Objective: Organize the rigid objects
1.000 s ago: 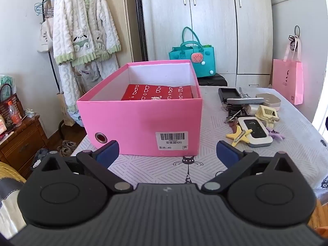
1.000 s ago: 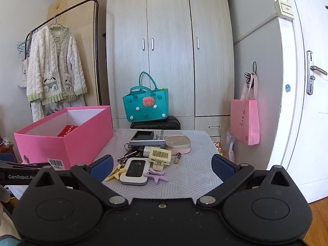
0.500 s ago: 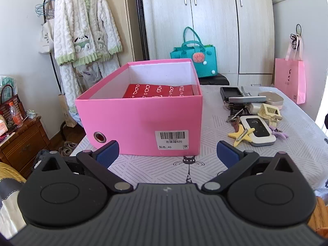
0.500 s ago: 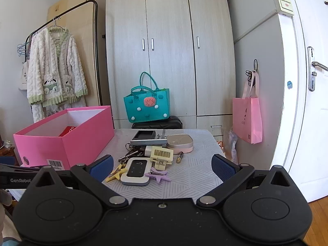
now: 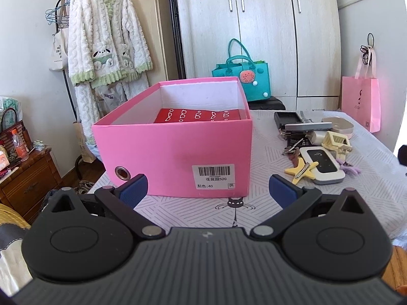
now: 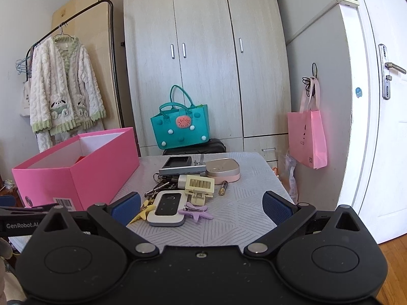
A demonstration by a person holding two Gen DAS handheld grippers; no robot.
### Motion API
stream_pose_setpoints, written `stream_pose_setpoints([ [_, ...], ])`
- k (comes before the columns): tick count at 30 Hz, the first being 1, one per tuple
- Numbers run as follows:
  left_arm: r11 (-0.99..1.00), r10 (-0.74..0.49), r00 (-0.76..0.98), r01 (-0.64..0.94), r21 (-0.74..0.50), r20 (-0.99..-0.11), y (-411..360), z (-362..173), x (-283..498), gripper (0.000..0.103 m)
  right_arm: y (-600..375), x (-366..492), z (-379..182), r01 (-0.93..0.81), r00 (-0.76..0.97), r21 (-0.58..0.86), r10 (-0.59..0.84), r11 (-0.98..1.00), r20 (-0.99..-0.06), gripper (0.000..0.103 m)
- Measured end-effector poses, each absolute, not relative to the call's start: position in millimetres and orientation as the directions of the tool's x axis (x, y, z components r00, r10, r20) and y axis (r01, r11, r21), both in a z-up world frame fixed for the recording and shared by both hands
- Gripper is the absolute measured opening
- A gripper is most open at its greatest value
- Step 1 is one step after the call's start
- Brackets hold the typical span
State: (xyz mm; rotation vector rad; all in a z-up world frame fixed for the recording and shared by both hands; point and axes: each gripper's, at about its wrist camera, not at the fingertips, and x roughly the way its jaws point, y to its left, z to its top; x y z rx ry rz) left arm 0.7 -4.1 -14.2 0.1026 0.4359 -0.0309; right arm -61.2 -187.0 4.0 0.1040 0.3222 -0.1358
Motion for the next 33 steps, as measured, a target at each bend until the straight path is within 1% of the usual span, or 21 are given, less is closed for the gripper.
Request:
stream_pose_setpoints([
  [18, 0.993, -0.013, 0.905, 0.061, 0.100, -0.425, -5.6, -15.3, 1.3, 0.103, -181.1, -54.5, -1.8, 0.158, 0.924, 0.037, -0.135, 0.987, -0.359, 0.103],
  [33, 0.994, -0.006, 0.902, 0.054, 0.100, -0.431, -3.2, -17.8, 1.3, 0.103, -178.5, -52.0, -3.1, 0.150, 0.920, 0.020, -0.132, 0.989, -0.370, 0.103],
])
